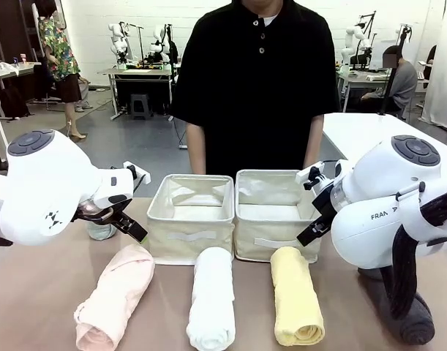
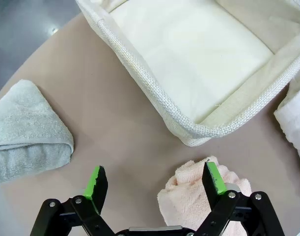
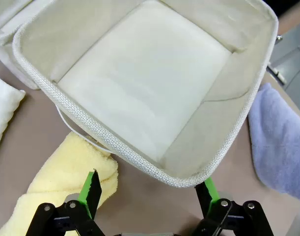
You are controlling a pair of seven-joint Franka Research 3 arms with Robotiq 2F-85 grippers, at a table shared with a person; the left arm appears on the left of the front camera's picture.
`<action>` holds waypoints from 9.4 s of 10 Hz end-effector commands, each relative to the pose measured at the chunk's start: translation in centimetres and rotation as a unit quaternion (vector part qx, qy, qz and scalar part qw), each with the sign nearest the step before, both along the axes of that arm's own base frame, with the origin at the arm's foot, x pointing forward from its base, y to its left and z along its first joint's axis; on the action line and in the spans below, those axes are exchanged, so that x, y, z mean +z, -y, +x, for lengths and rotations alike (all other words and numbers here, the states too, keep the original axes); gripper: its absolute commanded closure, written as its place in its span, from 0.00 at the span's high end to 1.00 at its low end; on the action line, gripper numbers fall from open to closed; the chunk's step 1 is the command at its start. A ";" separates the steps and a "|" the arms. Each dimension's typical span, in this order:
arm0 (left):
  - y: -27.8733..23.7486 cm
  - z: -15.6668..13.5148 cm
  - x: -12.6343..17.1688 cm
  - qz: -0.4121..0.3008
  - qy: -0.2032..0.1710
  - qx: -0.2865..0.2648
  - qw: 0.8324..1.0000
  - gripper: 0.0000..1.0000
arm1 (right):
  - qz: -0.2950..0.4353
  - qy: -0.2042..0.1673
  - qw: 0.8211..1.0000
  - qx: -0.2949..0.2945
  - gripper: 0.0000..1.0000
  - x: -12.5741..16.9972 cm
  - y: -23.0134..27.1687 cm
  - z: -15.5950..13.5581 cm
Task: Sort the towels based on their folding style.
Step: Pick up one triangle-folded towel and place it in the left Fabric basket.
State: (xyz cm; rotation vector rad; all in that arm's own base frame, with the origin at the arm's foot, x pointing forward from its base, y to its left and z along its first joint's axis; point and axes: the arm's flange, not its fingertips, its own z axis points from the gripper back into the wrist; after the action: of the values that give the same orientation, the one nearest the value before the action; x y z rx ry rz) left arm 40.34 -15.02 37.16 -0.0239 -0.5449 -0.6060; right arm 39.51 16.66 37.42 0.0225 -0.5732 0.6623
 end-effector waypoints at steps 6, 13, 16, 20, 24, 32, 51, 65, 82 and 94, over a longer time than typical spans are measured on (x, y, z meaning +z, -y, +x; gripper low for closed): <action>0.0 0.0 0.0 0.000 0.000 0.000 1.000 1.00 | 0.000 0.000 1.000 0.000 1.00 0.0 0.0 0.0; -0.6 -7.1 27.9 0.055 0.072 -0.063 0.994 1.00 | -0.072 0.101 0.992 -0.016 1.00 27.1 -6.7 -11.7; -1.1 -9.3 30.1 0.047 0.081 -0.054 0.994 1.00 | -0.060 0.117 0.991 -0.006 1.00 29.4 -6.3 -14.7; -1.1 -9.3 30.1 0.047 0.081 -0.054 0.994 1.00 | -0.060 0.117 0.991 -0.006 1.00 29.4 -6.3 -14.7; -12.8 -5.5 32.9 -0.196 -0.047 -0.162 0.966 1.00 | 0.193 0.007 0.981 0.026 1.00 33.7 8.3 -11.1; -31.3 -5.8 29.8 -0.233 0.047 -0.290 0.927 1.00 | 0.316 0.004 0.944 0.094 1.00 28.3 32.7 -14.2; -30.9 -5.9 29.3 -0.212 0.030 -0.284 0.935 1.00 | 0.295 -0.004 0.952 0.082 1.00 28.9 33.4 -14.3; -10.7 7.8 14.8 0.058 -0.159 0.157 0.973 1.00 | 0.295 -0.004 0.952 0.082 1.00 28.9 33.4 -14.3; -9.3 15.8 7.2 0.046 -0.198 0.286 0.936 1.00 | 0.295 -0.004 0.952 0.082 1.00 28.9 33.4 -14.3; -9.9 15.6 7.5 0.038 -0.218 0.287 0.932 0.00 | 0.295 -0.004 0.952 0.082 1.00 28.9 33.4 -14.3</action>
State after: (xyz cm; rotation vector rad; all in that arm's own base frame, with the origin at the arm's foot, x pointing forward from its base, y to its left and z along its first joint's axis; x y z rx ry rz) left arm 56.08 -5.09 44.07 0.0775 -0.0842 -0.0318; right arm 25.12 -16.76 66.23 0.6215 -0.7332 0.6152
